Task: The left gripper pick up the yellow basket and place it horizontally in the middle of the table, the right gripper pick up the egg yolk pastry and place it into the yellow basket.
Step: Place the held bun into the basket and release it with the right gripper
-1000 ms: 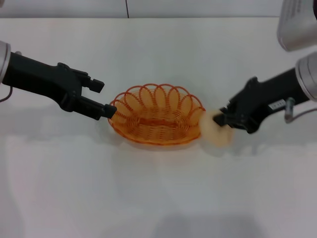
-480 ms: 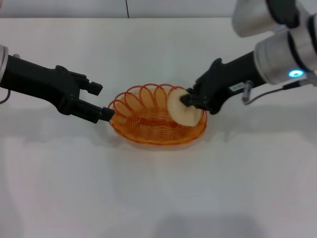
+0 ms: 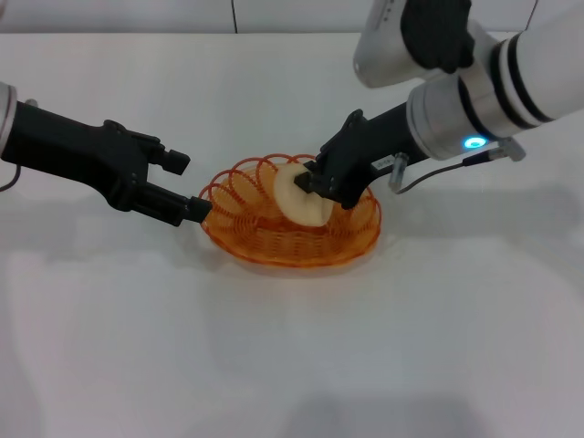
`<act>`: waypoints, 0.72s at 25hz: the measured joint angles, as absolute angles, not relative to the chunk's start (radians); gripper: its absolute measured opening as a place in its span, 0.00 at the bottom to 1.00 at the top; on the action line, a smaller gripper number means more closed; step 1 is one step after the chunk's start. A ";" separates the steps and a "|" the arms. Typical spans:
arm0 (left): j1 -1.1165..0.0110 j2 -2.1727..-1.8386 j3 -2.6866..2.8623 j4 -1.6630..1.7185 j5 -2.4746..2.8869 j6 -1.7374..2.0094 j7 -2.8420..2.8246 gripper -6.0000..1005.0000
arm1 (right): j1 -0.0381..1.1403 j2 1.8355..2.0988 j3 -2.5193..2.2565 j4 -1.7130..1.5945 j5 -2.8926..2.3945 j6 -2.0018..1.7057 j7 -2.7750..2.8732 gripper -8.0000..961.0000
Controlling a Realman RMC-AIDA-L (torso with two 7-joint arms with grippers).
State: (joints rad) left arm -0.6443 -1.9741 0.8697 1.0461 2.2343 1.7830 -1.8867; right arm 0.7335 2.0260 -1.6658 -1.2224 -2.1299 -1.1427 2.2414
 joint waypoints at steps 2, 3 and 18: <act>-0.644 -1.975 0.870 1.046 2.234 1.782 -1.887 0.86 | 0.735 2.026 -1.685 -1.219 -2.129 -1.129 2.239 0.15; -0.644 -1.975 0.870 1.046 2.234 1.782 -1.887 0.86 | 0.737 2.026 -1.694 -1.219 -2.129 -1.125 2.237 0.16; -0.642 -1.976 0.867 1.045 2.230 1.770 -1.882 0.86 | 0.706 2.022 -1.701 -1.267 -2.118 -1.116 2.221 0.36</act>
